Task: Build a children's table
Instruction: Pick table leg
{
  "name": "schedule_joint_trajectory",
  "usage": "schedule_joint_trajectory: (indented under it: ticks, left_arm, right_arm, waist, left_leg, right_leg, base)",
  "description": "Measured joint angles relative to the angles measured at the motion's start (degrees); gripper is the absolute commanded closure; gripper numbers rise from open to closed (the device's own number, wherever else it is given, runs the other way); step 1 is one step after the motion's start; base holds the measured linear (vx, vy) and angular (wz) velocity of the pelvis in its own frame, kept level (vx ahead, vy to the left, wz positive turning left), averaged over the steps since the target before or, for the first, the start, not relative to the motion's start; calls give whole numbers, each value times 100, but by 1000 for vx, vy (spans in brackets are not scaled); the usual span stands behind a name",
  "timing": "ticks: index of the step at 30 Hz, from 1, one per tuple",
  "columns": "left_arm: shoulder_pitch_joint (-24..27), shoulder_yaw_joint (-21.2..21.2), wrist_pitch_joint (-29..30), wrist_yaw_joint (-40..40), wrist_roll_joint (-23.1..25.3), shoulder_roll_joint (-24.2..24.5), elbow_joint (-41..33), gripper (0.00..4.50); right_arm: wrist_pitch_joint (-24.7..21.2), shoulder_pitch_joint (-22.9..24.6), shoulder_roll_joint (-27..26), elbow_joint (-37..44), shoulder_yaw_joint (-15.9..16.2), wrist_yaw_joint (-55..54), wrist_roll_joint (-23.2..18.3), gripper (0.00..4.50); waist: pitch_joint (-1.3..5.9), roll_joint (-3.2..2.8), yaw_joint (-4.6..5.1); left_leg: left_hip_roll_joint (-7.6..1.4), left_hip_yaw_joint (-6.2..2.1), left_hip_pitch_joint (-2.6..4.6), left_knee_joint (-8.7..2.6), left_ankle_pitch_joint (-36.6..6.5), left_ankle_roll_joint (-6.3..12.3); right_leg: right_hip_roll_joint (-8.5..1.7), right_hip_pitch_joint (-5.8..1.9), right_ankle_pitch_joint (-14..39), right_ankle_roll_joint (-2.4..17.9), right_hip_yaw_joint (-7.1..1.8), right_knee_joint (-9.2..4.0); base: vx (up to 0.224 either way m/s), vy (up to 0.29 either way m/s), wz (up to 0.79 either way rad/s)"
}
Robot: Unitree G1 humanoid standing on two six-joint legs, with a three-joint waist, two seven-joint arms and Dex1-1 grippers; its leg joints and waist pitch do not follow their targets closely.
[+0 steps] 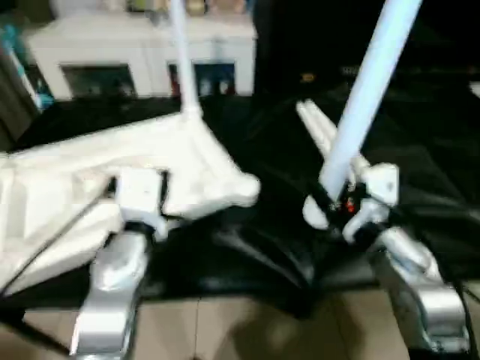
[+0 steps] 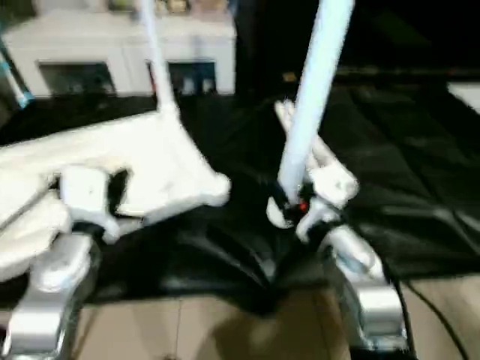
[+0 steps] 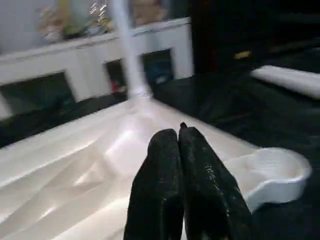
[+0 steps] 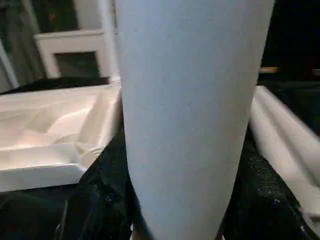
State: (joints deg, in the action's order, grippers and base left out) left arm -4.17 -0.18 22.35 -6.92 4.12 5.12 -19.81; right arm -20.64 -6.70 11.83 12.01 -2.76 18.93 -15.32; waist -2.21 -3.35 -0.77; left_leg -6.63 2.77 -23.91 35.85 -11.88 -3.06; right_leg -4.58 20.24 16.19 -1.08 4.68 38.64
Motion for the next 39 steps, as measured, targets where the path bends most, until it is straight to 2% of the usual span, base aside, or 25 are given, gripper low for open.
schedule_joint_trajectory:
  ticks: [2, 7, 10, 13, 14, 15, 16, 17, 18, 19, 20, 21, 22, 23, 24, 25, 26, 27, 29, 30, 31, 32, 35, 37, 39]
  left_arm:
    - [-28, 6, -23, 0, 0, 17, -1, 430]
    - [-27, 32, -19, 4, -5, 19, 40, 430]
    - [-42, 14, -24, 5, -28, -1, 44, 430]
    - [-41, 22, -26, 17, -51, -4, 50, 430]
    - [-33, 37, -28, 23, -51, 0, 52, 430]
    - [-26, 58, -29, 28, -51, 9, 57, 430]
    - [-27, 117, -28, 34, -50, 43, 86, 430]
    - [-27, 158, -29, 37, -50, 62, 89, 430]
    - [-27, 179, -30, 43, -50, 62, 90, 430]
    - [-33, 176, -31, 44, -51, 49, 89, 430]
    - [-51, 154, -33, 45, -52, 12, 101, 430]
    - [-66, 120, -32, 48, -56, -74, 119, 430]
    - [-88, -61, -33, 41, -88, -152, 122, 430]
    - [-98, -131, -35, 37, -105, -164, 122, 430]
    - [-106, -122, -39, 41, -106, -158, 120, 430]
    - [-118, -64, -43, 49, -128, -155, 120, 430]
    - [-120, -22, -57, 58, -162, -158, 119, 430]
    - [-124, 25, -66, 58, -208, -142, 121, 430]
    - [-92, 164, -66, -48, -316, -69, 203, 430]
    - [-80, 163, -66, -144, -357, 6, 236, 430]
    - [-84, 137, -102, -286, -437, 43, 235, 430]
    - [-92, 69, -131, -394, -465, 59, 234, 430]
    - [-213, -265, -100, -984, -797, 133, 284, 405]
    - [-345, -349, -74, -1375, -941, 350, 482, 395]
    - [-415, -353, -75, -1614, -951, 541, 620, 361]
  right_arm:
    - [7, -1, 0, 0, -21, -13, 4, 261]
    - [10, -6, 28, -3, 47, 21, 23, 261]
    - [74, -15, 98, -99, 45, 19, 84, 261]
    - [112, -52, 65, -118, 30, -41, 148, 261]
    - [112, -104, 26, -130, 30, -60, 144, 261]
    - [112, -199, -24, -155, 47, -78, 141, 261]
    - [113, -284, -50, -144, 80, -91, 132, 261]
    - [114, -299, -45, -141, 81, -94, 128, 261]
    - [115, -295, -30, -143, 80, -95, 127, 261]
    - [115, -282, -12, -144, 79, -91, 125, 261]
    - [119, -254, 31, -147, 57, -80, 125, 261]
    - [119, -183, 94, -158, -11, -69, 126, 261]
    - [118, -166, 150, -250, -110, -68, 134, 261]
    - [118, -169, 167, -272, -178, -73, 135, 261]
    - [119, -184, 183, -267, -197, -72, 134, 261]
    - [120, -211, 180, -267, -194, -64, 134, 261]
    - [121, -232, 173, -263, -186, -46, 132, 261]
    - [126, -251, 112, -268, -180, -34, 125, 261]
    - [126, -347, 27, -270, 60, 71, 89, 261]
    - [126, -386, 28, -266, 104, 112, 52, 261]
    - [129, -419, 57, -266, 89, 136, 9, 261]
    - [133, -400, 119, -272, 56, 152, 4, 261]
    - [133, -403, 261, -395, -218, 196, -55, 261]
    - [133, -471, 278, -435, -288, 329, -107, 261]
    - [133, -525, 285, -435, -270, 449, -140, 261]
  waist:
    - [14, -41, 11]
    - [-7, -12, -24]
    - [-36, -40, -37]
    - [-70, -53, -78]
    - [-78, -75, -87]
    - [-83, -76, -97]
    - [-78, -50, -82]
    - [-73, -7, -71]
    - [-70, 32, -32]
    - [-65, 102, 46]
    - [-65, 157, 80]
    - [-72, 209, 59]
    - [-59, 183, -5]
    - [-55, 177, -57]
    - [-33, 161, -108]
    - [-1, 97, -153]
    - [47, -8, -173]
    - [54, -58, -175]
    - [53, 22, -138]
    - [58, 44, -136]
    - [59, 95, -114]
    - [53, 116, -105]
    - [20, 170, -132]
    - [16, 169, -127]
    - [15, 168, -118]
  left_leg:
    - [-127, 84, -18, -28, 32, -50]
    - [-185, 159, -18, -55, 34, -54]
    - [-135, 31, -67, -75, 9, -1]
    - [-236, 74, -7, -64, -20, 51]
    - [-281, 127, 76, -67, -7, 57]
    - [-268, 145, 127, -67, -4, 61]
    - [-188, 155, 213, -63, 3, 80]
    - [-115, 160, 287, -63, -17, 132]
    - [-60, 171, 347, -60, -57, 171]
    - [19, 195, 409, -60, -111, 184]
    - [64, 220, 440, -52, -148, 199]
    - [87, 278, 356, 58, -253, 493]
    - [74, 269, 253, 372, -361, 922]
    - [91, 271, 135, 580, -361, 920]
    - [92, 274, 40, 559, -323, 857]
    - [51, 265, -47, 288, -257, 776]
    - [-42, 250, -67, -16, -34, 716]
    - [-133, 181, -49, 77, 67, 407]
    - [-99, 120, -59, 193, -6, 288]
    - [-4, 45, -49, 192, -5, 285]
    - [142, -42, -37, 190, 3, 271]
    - [196, -72, -29, 188, 5, 257]
    - [102, 98, -19, 39, 51, 194]
    - [-41, 240, -16, 17, 92, 131]
    - [-104, 306, -8, 16, 101, 113]
  right_leg:
    - [15, 18, -29, 49, 77, -30]
    - [23, 37, -89, 83, 85, -101]
    - [-112, -192, -74, 39, 452, -301]
    - [-152, -513, -31, -33, 684, -529]
    - [-89, -543, 5, -39, 612, -571]
    - [-34, -549, 64, 43, 457, -525]
    - [25, -515, 182, 238, 214, -339]
    - [27, -455, 212, 281, 85, -178]
    - [18, -344, 211, 267, -10, -31]
    - [9, -184, 192, 243, -128, 8]
    - [-2, -104, 152, 6, -244, 5]
    - [34, -181, 169, -17, -290, -15]
    - [50, -258, 184, 6, -308, -96]
    - [61, -332, 181, 3, -312, -177]
    - [92, -376, 180, 3, -309, -241]
    - [162, -453, 205, 21, -229, -296]
    - [273, -489, 266, 22, -148, -290]
    - [321, -516, 347, 9, -104, -219]
    - [244, -239, 350, 18, -150, 163]
    - [151, -104, 265, -79, -287, 178]
    - [-32, 43, 123, -308, -493, -12]
    - [-110, 98, 4, -404, -573, -33]
    - [-138, 111, -100, -371, -523, -107]
    - [-86, 88, -176, -292, -505, -198]
    - [-76, 62, -221, -227, -484, -238]
  base:
    - [0, 0, 0]
    - [0, 0, 0]
    - [41, 21, 24]
    - [110, 33, 51]
    - [139, 34, 49]
    - [149, 40, 24]
    - [174, 41, 5]
    - [174, 41, 5]
    - [189, 1, -1]
    - [176, -50, 1]
    - [176, -50, 1]
    - [212, -73, 16]
    - [218, -65, 9]
    - [218, -65, 9]
    - [174, -47, -10]
    - [164, -26, -5]
    - [164, -26, -5]
    - [183, 18, -4]
    - [180, 7, -7]
    - [69, 17, -13]
    - [-83, 81, -19]
    - [-83, 81, -19]
    - [-66, 19, 1]
    - [-89, -12, 1]
    - [-91, 5, 0]
